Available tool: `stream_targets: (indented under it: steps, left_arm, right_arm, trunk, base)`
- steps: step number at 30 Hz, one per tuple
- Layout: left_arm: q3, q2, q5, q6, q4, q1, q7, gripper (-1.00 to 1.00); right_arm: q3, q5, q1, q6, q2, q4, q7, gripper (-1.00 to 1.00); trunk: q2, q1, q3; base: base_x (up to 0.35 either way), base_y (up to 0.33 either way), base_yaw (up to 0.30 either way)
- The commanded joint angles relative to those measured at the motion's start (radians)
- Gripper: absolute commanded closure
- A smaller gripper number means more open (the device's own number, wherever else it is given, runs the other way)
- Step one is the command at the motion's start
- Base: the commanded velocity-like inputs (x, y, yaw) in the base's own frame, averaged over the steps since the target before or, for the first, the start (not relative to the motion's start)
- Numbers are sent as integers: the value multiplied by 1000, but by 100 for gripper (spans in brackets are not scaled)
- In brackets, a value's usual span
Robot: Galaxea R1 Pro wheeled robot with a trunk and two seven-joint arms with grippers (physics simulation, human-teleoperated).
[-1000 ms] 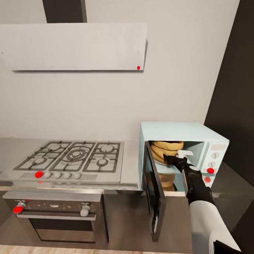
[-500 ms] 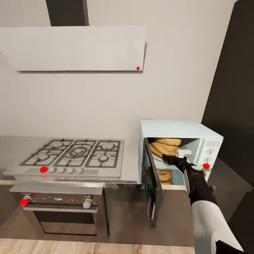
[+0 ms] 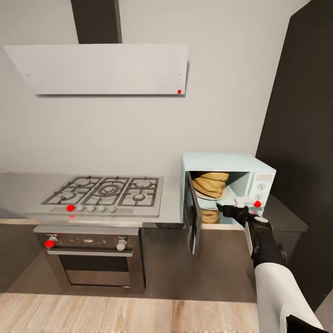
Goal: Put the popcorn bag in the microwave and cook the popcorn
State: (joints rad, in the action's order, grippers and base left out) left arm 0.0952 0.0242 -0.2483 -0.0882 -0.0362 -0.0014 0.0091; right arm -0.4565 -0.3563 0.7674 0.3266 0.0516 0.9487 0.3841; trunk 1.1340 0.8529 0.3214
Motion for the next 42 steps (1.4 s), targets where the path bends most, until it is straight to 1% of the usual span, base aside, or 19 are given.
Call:
stream_targets:
  steps: [1,2,3,6,8,10,13,14,15,16,18,19,20,23,25,28,30,32,42]
  left_arm:
    - [8,0,1,-2,-1,0,1,-100]
    - [8,0,1,-2,-1,0,1,-100]
    - [8,0,1,-2,-1,0,0,-100]
    - [8,0,1,-2,-1,0,0,-100]
    - [8,0,1,-2,-1,0,0,-100]
    - [7,-1,1,-2,-1,0,0,-100]
    - [4,-1,2,-2,-1,0,0,-100]
    - [2,-1,4,-2,-1,0,0,-100]
    - [2,-1,6,-2,-2,0,0,-100]
    - [-1,-1,8,-1,-2,0,0,-100]
    - [-1,-1,10,-1,-4,0,0,-100]
    - [-1,-1,9,-1,-5,0,0,-100]
    - [-2,0,10,-1,-10,0,0,-100]
    - [-2,6,11,9,-72,0,0,-100]
    - [-2,14,12,10,-82,0,-1,-100]
    - [-3,16,12,4,-81,0,-1,-100]
    - [-4,16,13,3,-72,0,0,-100]
    - [-3,16,10,2,-69,0,0,-100]
    - [-1,14,3,3,-69,0,0,-100]
  right_arm:
    - [-5,-11,1,5,1,0,9,-100]
    - [-6,-24,1,15,-7,-7,9,-100]
    - [-6,-38,-5,45,-33,-10,8,-100]
    - [-7,-47,-51,98,-76,-12,6,-100]
    - [-7,-48,-114,110,-108,-16,6,-100]
    - [-7,-49,-174,111,-120,-62,4,-100]
    - [-7,-69,-206,103,-145,-250,-8,-100]
    - [-6,-100,-211,73,-167,-418,-24,-100]
    - [-6,-116,-212,36,-177,-503,-31,-100]
    - [-4,-146,-213,-84,-195,-687,-65,-100]
    - [-2,-161,-215,-191,-205,-879,-153,-100]
    - [-1,-163,-218,-216,-204,-917,-181,-100]
    - [0,-166,-245,-250,-201,-948,-209,-100]
    - [3,-169,-401,-315,-194,-977,-242,-100]
    - [4,-170,-431,-321,-190,-980,-255,-100]
    - [4,-169,-445,-324,-190,-981,-261,-100]
    - [3,-167,-495,-316,-192,-981,-264,-100]
    - [2,-167,-508,-313,-195,-981,-266,-100]
    - [2,-167,-510,-313,-199,-981,-267,-100]
  trunk:
    - [1,-1,1]
    - [1,-1,1]
    - [1,-1,1]
    - [1,-1,1]
    - [1,-1,1]
    - [1,-1,1]
    - [1,-1,1]
    - [1,-1,1]
    - [1,-1,1]
    - [1,-1,1]
    - [1,-1,1]
    - [1,-1,1]
    - [1,-1,1]
    - [1,-1,1]
    - [1,-1,1]
    - [1,-1,1]
    - [1,-1,1]
    - [1,-1,1]
    - [1,-1,1]
  base:
    - [-317,0,0]
    - [-316,0,0]
    - [-316,0,0]
    - [-317,0,0]
    - [-318,0,0]
    - [-318,0,0]
    - [-276,0,0]
    - [-194,0,0]
    - [-133,0,0]
    - [-43,0,0]
    - [-17,0,0]
    - [-7,0,0]
    - [-4,0,0]
    - [-1,0,0]
    - [0,0,0]
    - [0,0,0]
    - [34,0,0]
    - [114,-171,0]
    - [92,-270,0]
